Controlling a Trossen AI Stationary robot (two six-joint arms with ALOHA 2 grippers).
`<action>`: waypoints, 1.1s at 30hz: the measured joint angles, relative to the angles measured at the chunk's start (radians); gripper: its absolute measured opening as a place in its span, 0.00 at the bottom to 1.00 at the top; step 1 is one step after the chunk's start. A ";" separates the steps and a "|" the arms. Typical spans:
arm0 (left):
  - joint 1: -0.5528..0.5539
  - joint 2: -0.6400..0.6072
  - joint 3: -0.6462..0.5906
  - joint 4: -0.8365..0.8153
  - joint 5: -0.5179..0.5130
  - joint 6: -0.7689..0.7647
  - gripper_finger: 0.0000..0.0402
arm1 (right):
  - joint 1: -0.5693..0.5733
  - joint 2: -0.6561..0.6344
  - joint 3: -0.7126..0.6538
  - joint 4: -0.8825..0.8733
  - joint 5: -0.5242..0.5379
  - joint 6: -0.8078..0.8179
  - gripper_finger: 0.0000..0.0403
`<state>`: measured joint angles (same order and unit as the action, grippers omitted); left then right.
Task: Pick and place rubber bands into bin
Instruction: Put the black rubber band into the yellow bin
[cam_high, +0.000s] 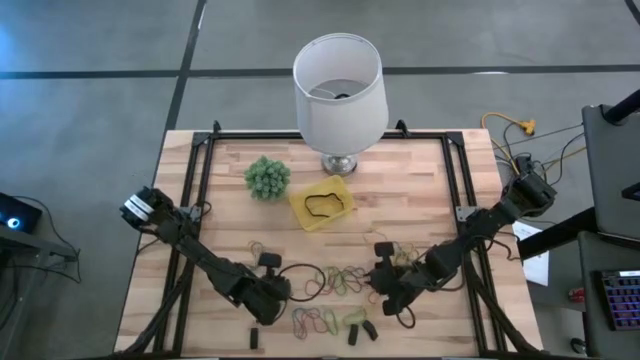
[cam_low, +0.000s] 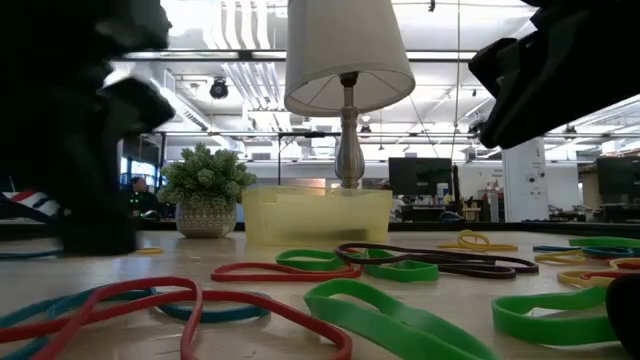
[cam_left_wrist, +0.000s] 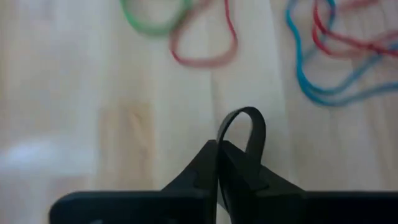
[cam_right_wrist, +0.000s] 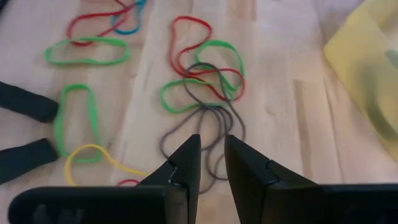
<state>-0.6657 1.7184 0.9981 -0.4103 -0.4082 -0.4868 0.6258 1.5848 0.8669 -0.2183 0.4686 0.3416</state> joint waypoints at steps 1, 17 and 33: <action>0.003 -0.001 0.009 0.000 -0.032 0.025 0.00 | 0.000 0.000 0.000 -0.007 0.008 0.000 0.16; 0.246 -0.002 0.127 0.027 -0.566 0.393 0.00 | 0.000 0.000 -0.011 -0.018 0.094 -0.003 0.16; 0.512 -0.002 0.123 0.066 -0.353 0.445 0.01 | 0.000 0.001 -0.038 -0.016 0.092 0.052 0.15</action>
<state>-0.1535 1.7161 1.1213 -0.3447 -0.7617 -0.0414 0.6259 1.5860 0.8287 -0.2348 0.5610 0.3939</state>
